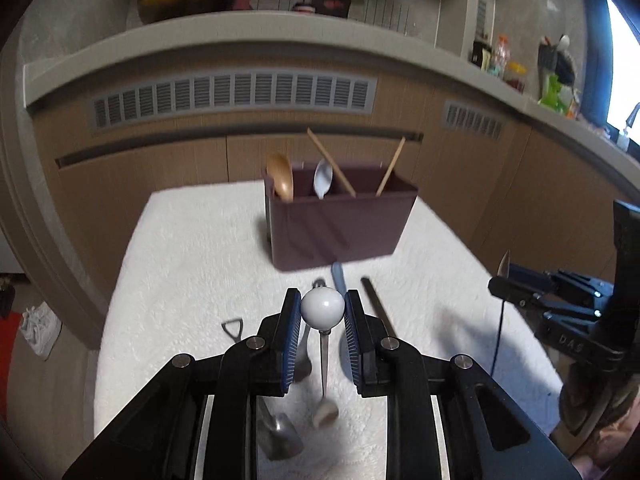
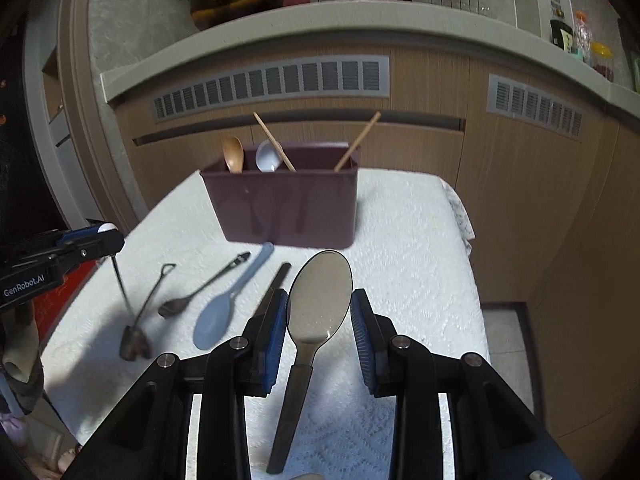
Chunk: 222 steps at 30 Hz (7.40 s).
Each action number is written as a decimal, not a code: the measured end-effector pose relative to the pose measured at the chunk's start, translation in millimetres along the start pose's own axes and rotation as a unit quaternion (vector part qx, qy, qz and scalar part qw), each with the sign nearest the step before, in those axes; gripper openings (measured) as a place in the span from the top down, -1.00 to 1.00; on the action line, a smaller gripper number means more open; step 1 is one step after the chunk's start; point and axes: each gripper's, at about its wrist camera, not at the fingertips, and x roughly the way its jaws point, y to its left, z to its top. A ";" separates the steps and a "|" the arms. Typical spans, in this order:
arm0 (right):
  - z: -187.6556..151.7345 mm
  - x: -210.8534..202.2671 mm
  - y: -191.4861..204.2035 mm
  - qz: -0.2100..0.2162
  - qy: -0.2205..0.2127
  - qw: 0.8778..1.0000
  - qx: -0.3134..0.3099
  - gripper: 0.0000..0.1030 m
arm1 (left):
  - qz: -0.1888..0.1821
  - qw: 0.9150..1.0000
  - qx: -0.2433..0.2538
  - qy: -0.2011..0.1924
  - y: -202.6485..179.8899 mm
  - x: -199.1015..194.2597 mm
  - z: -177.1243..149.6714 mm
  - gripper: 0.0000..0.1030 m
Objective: Organize utensils
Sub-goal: 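Lift the metal spoon and brown spoon and lower both into the maroon caddy, then open both grippers over the caddy and withdraw, then grasp the dark metal spoon with the right gripper while the left gripper approaches the shovel spoon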
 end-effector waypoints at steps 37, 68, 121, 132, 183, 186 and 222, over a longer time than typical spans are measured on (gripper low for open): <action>109.6 191.6 -122.3 -0.075 0.117 0.988 -0.074 0.90 | -0.074 0.995 -0.044 -0.045 25.8 41.0 107.9 0.56; 61.7 199.8 -78.4 0.041 0.194 0.976 -0.084 0.43 | -0.067 0.995 -0.077 0.018 42.1 56.4 58.0 0.56; 133.5 91.9 -8.5 -0.042 -0.039 0.996 -0.064 -0.71 | -0.024 0.999 -0.037 0.004 47.9 103.9 123.2 -0.01; 39.6 82.1 14.1 -0.076 0.039 0.991 -0.104 -0.87 | 0.036 0.993 -0.084 0.070 82.9 62.4 26.3 -0.10; 41.4 9.5 6.9 -0.027 0.033 0.998 -0.038 0.42 | 0.100 0.952 -0.102 0.272 88.0 145.7 -0.3 0.19; 42.4 7.6 7.6 -0.024 0.027 0.999 -0.039 0.42 | 0.125 0.958 -0.041 0.253 70.0 150.2 -1.5 0.38; 43.6 -38.6 12.1 -0.007 0.005 0.999 -0.039 0.43 | 0.064 0.969 -0.030 0.236 31.0 97.7 -57.5 0.81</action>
